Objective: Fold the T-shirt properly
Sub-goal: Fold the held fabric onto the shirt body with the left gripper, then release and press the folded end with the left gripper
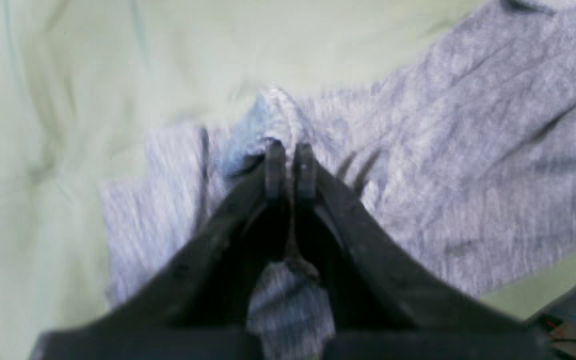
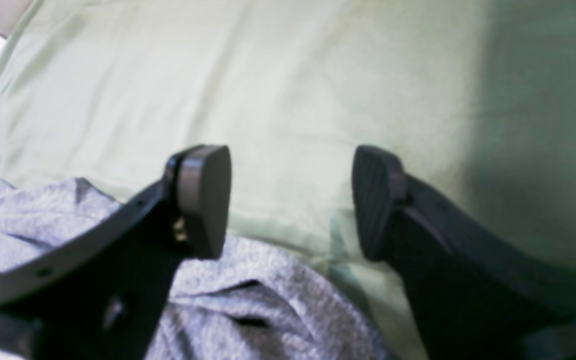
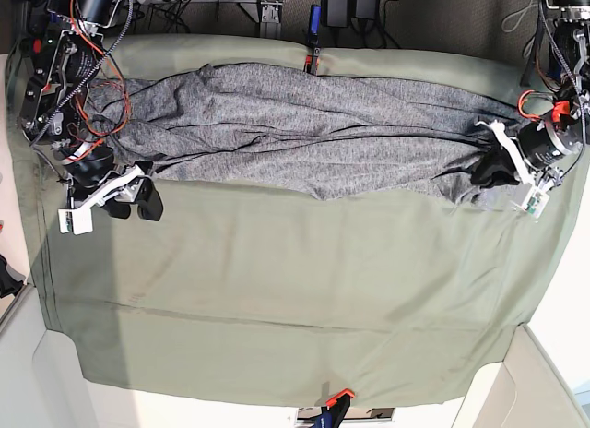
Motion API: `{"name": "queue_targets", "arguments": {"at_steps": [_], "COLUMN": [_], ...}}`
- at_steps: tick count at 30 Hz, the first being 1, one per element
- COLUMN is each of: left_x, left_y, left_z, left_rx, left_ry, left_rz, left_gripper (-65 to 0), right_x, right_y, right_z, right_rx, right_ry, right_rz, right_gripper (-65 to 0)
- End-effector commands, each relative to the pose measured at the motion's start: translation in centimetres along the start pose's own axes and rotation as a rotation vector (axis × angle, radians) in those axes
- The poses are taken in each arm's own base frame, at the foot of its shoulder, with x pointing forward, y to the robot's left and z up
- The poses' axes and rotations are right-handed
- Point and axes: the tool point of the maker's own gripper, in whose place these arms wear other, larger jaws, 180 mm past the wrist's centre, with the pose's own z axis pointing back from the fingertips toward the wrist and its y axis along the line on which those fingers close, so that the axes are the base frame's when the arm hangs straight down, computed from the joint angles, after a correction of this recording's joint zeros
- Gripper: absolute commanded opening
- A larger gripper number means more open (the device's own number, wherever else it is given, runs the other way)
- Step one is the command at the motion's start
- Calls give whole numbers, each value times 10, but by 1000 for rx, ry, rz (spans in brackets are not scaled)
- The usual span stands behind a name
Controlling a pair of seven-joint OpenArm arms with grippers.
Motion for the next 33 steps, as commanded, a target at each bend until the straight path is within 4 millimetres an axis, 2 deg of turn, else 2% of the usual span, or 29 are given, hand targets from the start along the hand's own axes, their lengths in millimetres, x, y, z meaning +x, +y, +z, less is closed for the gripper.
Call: {"name": "queue_targets", "arguments": {"at_steps": [1,5,8,9,10,15,19,22,24,30,33], "left_x": [12,-1,-3,-3,-3,-5,18,20,11,-42,-54], "left_y": [4,-1,-3,-4,-4,30,67,85,93,119,123], "left_z": [6,7,6,5,5,13,42,59,61,44,33], "left_rx": [3,-7,-10,-10,-10,156,271,319,330,325,260], "left_ry": [-36,-6,-5,-7,-6,1,-141,-179,-175,-152,-182], "left_rz": [-19,-9,-3,-1,0,80,159,198,242,483,599], "left_gripper": [-650,-648,-387,-312,-270,-268,-268,-268,-268,-268,-268], "right_x": [22,22,22,22,22,22,22,22,22,22,20], "right_y": [4,4,4,4,4,4,4,4,4,4,4], "right_z": [1,2,1,2,1,2,2,2,2,2,2], "right_rx": [18,18,18,18,18,18,18,18,19,20,19], "right_ry": [-68,-69,-69,-69,-69,-69,-68,-69,-71,-70,-64], "right_rz": [17,18,17,18,17,18,18,18,16,16,15], "right_gripper": [-270,-270,-270,-270,-270,-270,-270,-270,-270,-270,-270]}}
